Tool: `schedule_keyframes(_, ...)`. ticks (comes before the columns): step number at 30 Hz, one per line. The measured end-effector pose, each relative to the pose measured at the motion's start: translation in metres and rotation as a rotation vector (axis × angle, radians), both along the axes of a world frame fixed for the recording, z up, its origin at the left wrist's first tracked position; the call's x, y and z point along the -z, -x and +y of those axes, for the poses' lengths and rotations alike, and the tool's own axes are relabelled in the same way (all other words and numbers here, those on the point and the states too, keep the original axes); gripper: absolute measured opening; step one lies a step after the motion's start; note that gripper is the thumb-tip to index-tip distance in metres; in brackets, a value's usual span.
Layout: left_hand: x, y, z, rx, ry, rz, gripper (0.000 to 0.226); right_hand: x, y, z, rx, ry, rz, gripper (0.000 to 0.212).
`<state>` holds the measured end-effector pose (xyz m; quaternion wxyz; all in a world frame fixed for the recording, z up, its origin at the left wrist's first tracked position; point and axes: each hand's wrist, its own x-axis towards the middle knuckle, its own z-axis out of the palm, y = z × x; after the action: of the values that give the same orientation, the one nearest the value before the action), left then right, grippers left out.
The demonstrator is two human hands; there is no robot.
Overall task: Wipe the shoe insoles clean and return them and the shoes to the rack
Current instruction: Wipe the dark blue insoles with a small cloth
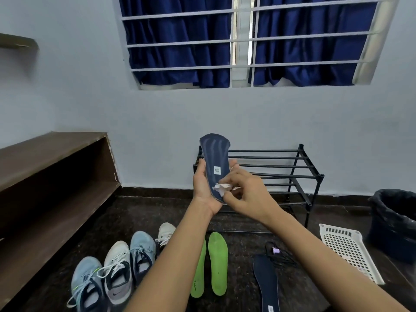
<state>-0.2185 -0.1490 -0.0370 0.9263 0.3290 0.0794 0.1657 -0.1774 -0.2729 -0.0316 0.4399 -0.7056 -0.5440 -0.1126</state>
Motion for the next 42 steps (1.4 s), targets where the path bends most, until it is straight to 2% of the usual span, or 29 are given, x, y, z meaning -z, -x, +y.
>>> schedule_keyframes(4,0.003,-0.006,-0.001,-0.003,0.025,-0.023,0.070,-0.009,-0.005,-0.002,-0.013,0.058,0.077,0.008)
schedule_keyframes(8,0.002,-0.007,-0.002,0.008,-0.001,-0.034,0.067,-0.012,-0.013,-0.010,-0.050,0.152,0.081,0.014)
schedule_keyframes(13,0.005,-0.006,-0.007,0.043,-0.048,-0.023,0.075,-0.004,-0.014,-0.018,-0.036,0.202,-0.156,0.024)
schedule_keyframes(18,0.011,-0.010,-0.010,0.038,-0.050,0.005,0.069,0.007,-0.016,-0.017,0.015,0.239,-0.299,0.034)
schedule_keyframes(21,0.013,-0.012,-0.006,0.037,-0.035,-0.015,0.065,0.008,-0.020,-0.013,-0.020,0.251,-0.304,0.030)
schedule_keyframes(25,0.014,-0.015,-0.003,0.046,-0.051,0.000,0.072,0.008,-0.024,-0.007,-0.042,0.253,-0.317,0.027)
schedule_keyframes(30,0.019,-0.022,-0.005,0.022,-0.036,0.018,0.070,0.008,-0.027,-0.005,-0.042,0.135,-0.210,0.020)
schedule_keyframes(36,0.020,-0.017,-0.003,0.018,-0.017,-0.006,0.071,0.023,-0.013,0.010,0.101,0.008,-0.105,0.016)
schedule_keyframes(42,0.017,-0.012,0.006,-0.015,-0.007,0.023,0.068,0.021,-0.007,0.012,0.030,0.098,0.090,0.016)
